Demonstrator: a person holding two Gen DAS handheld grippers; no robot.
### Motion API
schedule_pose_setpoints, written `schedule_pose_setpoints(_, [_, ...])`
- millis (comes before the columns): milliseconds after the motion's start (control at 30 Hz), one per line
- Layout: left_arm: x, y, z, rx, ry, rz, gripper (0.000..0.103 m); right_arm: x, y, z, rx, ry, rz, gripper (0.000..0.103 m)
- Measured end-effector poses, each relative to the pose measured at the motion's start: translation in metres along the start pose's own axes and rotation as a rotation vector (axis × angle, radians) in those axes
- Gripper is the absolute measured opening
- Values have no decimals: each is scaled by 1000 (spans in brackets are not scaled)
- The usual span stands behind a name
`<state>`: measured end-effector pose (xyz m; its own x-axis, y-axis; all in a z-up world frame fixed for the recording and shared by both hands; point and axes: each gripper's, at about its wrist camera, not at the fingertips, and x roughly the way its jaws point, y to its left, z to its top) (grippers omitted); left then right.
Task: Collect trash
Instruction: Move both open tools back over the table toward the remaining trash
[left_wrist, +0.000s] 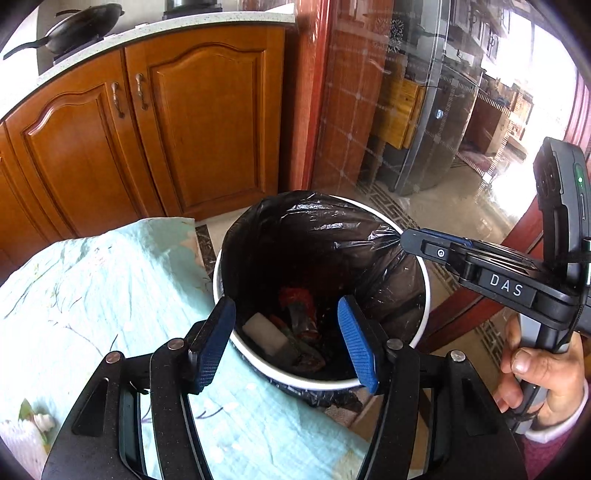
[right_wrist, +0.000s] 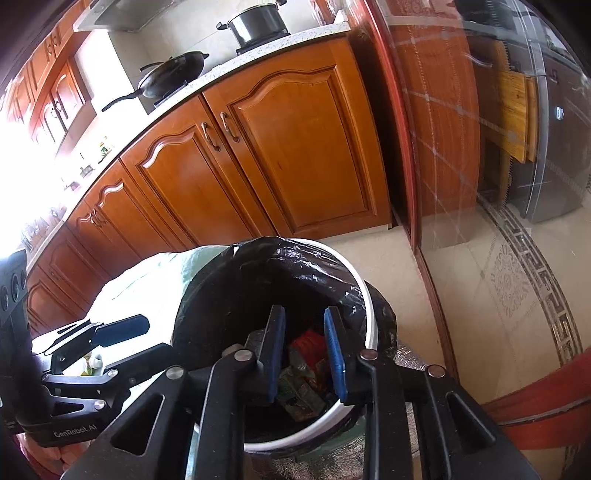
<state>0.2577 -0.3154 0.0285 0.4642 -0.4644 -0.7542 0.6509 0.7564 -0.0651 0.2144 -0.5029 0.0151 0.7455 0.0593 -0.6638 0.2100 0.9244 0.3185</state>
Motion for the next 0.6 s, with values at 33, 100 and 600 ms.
schedule_pose_setpoints(33, [-4,2,-4,-11,-5,-2,58,-3,1,-2,4,-5,5,34])
schedule_pose_setpoints(100, [-13,8,-13,-40,-16,-7,58,-7,3,-7,9,-15,22,41])
schedule_pose_setpoints(600, [-80,60,-85,-245,-95,47,58,-31,59,-63,11,-49,145,83])
